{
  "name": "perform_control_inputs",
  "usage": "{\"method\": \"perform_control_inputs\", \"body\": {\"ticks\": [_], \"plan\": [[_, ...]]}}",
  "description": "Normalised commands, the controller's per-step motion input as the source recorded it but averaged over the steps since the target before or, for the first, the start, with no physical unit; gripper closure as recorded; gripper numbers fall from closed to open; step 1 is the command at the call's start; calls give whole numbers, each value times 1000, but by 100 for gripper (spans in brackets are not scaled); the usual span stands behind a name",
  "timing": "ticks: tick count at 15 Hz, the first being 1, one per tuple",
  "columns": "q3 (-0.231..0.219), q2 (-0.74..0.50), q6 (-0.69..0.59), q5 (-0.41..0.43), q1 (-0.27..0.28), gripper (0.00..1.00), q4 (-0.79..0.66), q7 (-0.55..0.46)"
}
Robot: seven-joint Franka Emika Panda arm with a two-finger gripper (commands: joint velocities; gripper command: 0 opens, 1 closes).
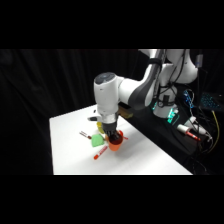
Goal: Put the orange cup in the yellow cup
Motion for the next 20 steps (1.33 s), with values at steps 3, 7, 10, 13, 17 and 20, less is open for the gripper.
{"method": "perform_control_inputs", "body": {"ticks": [3,7,10,13,17,20], "plan": [[-59,-242,-132,94,-96,96,-70,-133],[-54,-233,-93,106,-97,96,-107,-121],[-53,-240,-57,119,-97,96,-148,-108],[-60,-257,-25,117,-93,96,-181,-93],[-69,-261,2,115,-95,96,-192,-84],[-61,-241,13,105,-80,96,-173,-78]]}}
